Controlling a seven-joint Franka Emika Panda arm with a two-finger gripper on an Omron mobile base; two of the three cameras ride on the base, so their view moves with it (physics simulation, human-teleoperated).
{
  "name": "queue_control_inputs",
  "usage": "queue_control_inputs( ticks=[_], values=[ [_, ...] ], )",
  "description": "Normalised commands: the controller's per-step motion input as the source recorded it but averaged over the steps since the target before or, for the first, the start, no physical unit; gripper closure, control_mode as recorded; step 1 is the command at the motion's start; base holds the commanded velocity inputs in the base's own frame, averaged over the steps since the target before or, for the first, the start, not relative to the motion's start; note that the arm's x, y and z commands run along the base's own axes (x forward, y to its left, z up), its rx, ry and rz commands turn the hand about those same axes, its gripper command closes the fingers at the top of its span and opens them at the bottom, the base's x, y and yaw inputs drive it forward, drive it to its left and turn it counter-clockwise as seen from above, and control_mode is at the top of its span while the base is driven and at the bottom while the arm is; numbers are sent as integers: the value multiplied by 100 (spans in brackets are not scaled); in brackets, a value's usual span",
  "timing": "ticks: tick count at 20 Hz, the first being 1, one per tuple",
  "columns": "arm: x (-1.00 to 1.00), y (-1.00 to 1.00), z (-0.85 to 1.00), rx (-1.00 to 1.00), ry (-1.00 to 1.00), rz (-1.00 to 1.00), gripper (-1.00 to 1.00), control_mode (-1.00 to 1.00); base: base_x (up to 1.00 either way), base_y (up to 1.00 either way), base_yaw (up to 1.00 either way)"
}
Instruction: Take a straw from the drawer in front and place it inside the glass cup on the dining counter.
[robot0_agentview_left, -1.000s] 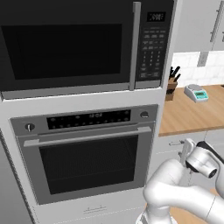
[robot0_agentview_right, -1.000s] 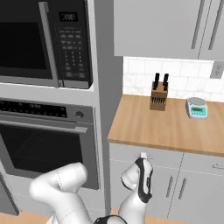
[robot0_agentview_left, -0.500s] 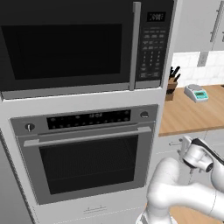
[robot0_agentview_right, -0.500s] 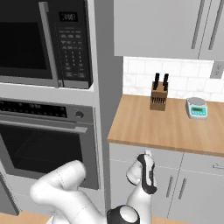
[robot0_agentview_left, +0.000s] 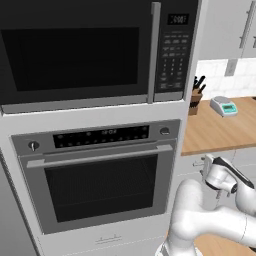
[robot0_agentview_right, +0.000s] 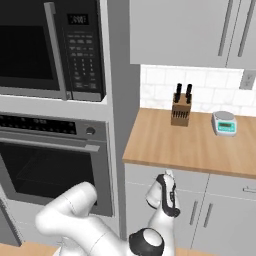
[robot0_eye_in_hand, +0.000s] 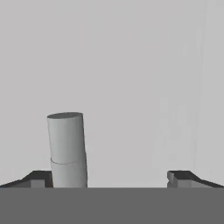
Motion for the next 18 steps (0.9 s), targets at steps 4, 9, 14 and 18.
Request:
queue_control_inputs(
  ticks=[4,9,14,18],
  values=[
    [33,-13,-49,0,7,0,-100,-100,0,0,0],
    [5,-25,-76,0,18,0,-100,-100,0,0,0],
    [-1,-27,-92,0,18,0,-100,-100,0,0,0],
    [-30,-30,-100,2,17,0,-100,-100,0,0,0]
  ],
)
